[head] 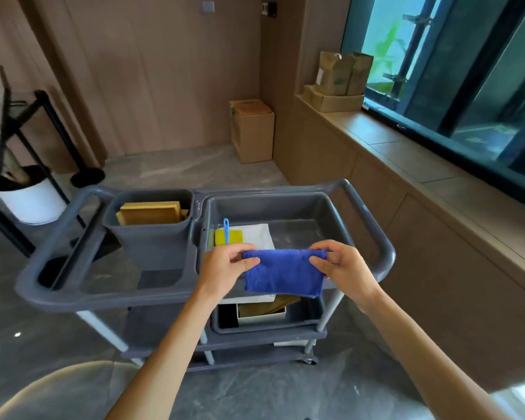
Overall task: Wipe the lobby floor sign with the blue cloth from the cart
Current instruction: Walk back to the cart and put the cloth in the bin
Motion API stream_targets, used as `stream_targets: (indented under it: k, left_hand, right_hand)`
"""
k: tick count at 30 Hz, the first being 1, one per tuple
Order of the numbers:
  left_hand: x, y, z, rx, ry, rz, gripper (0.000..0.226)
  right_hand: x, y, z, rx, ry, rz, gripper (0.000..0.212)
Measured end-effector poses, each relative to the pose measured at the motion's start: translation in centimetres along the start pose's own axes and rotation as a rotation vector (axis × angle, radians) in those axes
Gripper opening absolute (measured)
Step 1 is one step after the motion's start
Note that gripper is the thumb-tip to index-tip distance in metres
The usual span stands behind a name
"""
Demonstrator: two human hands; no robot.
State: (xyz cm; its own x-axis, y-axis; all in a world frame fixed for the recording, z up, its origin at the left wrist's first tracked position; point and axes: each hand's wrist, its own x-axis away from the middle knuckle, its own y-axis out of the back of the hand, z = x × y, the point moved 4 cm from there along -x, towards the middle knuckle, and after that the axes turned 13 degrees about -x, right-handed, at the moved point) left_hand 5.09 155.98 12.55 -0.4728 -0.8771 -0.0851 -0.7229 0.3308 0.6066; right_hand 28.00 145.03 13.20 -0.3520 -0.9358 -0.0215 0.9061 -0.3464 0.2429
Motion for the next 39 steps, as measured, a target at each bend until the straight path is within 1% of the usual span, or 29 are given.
stream_targets:
  k: [2,6,11,13,17,21,23,27,28,30,34,39]
  left_hand:
    - [-2.0,-0.4,0.4,0.034,0.015,0.013,0.021]
    - [-6.4,-2.1,1.1,0.067,0.025,0.028,0.028]
    - [-11.4,-5.0,2.1,0.162,0.060,0.035,0.042]
    - [-13.7,-6.1,2.5,0.187,0.085,0.028,0.042]
    - [-18.0,-8.9,3.3,0.212,0.171,0.036,0.040]
    - [-21.5,-12.2,3.8,0.211,0.251,0.060,0.035]
    - [-22.8,-13.8,4.1,0.217,0.296,0.075,0.037]
    - [-24.5,-16.3,4.9,0.208,0.379,0.087,0.041]
    - [-24.8,-16.7,5.2,0.199,0.404,0.092,0.041]
    - [-25.4,-17.6,6.1,0.210,0.446,0.111,0.043]
    - [-26.8,-19.6,8.7,0.244,0.534,0.166,0.045]
    - [-28.2,-22.0,11.0,0.301,0.570,0.216,0.047]
  right_hand:
    - [-1.8,0.3,-0.8,-0.004,-0.017,-0.018,0.016]
    - [-5.4,1.5,-2.5,-0.030,-0.025,-0.042,0.015]
    - [-10.8,3.2,-5.0,-0.071,-0.047,-0.013,0.014]
    - [-13.2,3.9,-6.0,-0.103,-0.053,-0.006,0.015]
    - [-17.6,5.3,-8.3,-0.236,-0.121,-0.009,0.018]
    - [-21.2,7.1,-10.6,-0.359,-0.176,0.000,0.015]
    - [-22.5,7.7,-12.0,-0.417,-0.215,-0.003,0.013]
    - [-24.3,8.1,-15.0,-0.504,-0.286,-0.006,0.020]
    - [-24.7,8.0,-15.7,-0.522,-0.293,-0.008,0.018]
    - [-25.4,7.8,-17.2,-0.536,-0.309,-0.009,0.015]
    - [-26.8,7.4,-20.1,-0.495,-0.373,-0.017,0.020]
    - [-28.3,6.8,-22.9,-0.437,-0.421,-0.058,0.031]
